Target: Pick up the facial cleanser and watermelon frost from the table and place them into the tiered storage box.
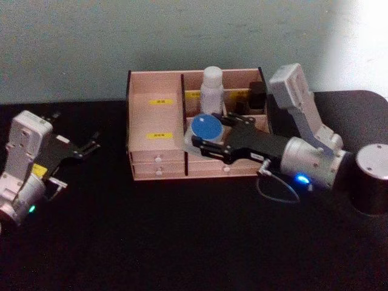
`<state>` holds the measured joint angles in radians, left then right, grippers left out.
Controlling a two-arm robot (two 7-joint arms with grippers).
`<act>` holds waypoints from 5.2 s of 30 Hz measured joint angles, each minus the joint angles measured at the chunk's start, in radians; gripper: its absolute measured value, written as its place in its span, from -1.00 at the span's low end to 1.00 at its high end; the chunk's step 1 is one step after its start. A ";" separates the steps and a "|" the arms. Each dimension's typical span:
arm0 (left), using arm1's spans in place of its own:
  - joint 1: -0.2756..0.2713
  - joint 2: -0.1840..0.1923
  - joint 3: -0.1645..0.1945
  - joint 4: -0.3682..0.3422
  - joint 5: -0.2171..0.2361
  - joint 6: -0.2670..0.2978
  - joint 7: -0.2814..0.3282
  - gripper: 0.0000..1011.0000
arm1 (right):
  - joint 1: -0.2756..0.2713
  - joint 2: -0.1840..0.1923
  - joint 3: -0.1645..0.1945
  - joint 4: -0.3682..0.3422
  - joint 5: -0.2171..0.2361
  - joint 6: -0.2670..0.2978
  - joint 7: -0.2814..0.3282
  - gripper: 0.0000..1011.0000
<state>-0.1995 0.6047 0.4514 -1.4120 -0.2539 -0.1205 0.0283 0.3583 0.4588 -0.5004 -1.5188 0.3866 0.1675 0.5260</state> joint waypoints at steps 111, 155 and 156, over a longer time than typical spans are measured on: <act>0.000 0.000 0.000 0.000 0.000 0.000 0.000 0.98 | 0.375 -0.322 -0.043 0.558 -0.105 -0.056 0.047 0.98; 0.000 0.000 0.000 0.000 0.000 0.000 0.000 0.98 | -0.252 -0.086 0.303 -0.001 -0.106 -0.215 -0.342 0.98; 0.000 0.000 0.000 0.000 0.000 0.000 0.000 0.98 | -0.264 -0.093 0.310 0.006 -0.114 -0.223 -0.355 0.98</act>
<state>-0.1995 0.6047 0.4514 -1.4119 -0.2539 -0.1205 0.0283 0.0944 0.3662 -0.1909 -1.5130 0.2730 -0.0553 0.1712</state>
